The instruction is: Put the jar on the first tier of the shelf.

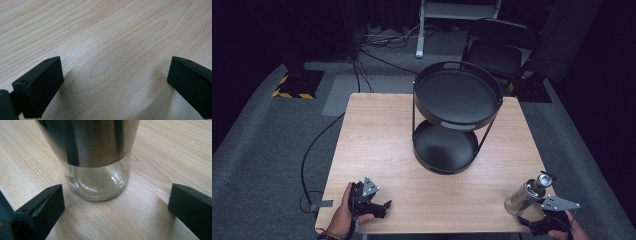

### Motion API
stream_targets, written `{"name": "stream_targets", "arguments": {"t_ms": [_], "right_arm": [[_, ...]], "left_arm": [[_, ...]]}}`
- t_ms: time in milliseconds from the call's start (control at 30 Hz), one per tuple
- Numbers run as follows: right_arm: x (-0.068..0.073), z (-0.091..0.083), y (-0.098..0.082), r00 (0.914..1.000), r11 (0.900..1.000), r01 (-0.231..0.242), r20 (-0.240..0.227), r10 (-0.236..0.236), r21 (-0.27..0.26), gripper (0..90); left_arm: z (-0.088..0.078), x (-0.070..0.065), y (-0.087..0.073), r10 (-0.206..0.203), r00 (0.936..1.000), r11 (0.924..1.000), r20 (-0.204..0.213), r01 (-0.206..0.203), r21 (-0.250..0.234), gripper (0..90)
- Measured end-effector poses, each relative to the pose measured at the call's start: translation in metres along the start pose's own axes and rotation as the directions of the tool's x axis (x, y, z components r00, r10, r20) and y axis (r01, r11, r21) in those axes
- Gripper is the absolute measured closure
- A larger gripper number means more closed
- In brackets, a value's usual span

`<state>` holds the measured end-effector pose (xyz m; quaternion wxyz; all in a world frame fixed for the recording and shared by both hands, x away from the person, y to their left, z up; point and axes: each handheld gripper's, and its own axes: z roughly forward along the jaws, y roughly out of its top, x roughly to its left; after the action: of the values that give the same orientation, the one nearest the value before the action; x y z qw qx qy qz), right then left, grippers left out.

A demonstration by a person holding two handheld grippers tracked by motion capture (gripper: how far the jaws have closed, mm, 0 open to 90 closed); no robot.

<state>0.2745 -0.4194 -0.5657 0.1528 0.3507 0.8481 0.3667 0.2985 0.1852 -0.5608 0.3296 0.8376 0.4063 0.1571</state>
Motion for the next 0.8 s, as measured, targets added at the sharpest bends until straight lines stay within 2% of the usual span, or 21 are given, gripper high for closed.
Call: {"name": "stream_targets", "arguments": {"t_ms": [400,500,667,800], "right_arm": [[0.000,0.000,0.001,1.0000,1.000,0.001,0.002,-0.001,0.009,0.4],[0.001,-0.001,0.003,0.9999,0.999,-0.006,0.009,0.006,0.032,0.4],[0.004,-0.001,0.008,0.9999,0.998,0.014,0.002,-0.014,0.067,1.3],[0.006,-0.003,0.011,0.9995,0.997,0.014,0.026,-0.016,0.072,3.6]], "left_arm": [[0.000,0.000,0.000,0.001,1.0000,1.0000,-0.001,-0.001,0.000,0.4],[0.000,0.000,0.000,0.000,1.0000,1.0000,-0.002,0.000,0.000,0.4],[0.000,0.000,0.000,0.001,1.0000,1.0000,-0.001,-0.001,0.000,0.4],[0.000,0.000,0.000,0.001,1.0000,1.0000,-0.001,-0.001,0.000,0.4]]}}
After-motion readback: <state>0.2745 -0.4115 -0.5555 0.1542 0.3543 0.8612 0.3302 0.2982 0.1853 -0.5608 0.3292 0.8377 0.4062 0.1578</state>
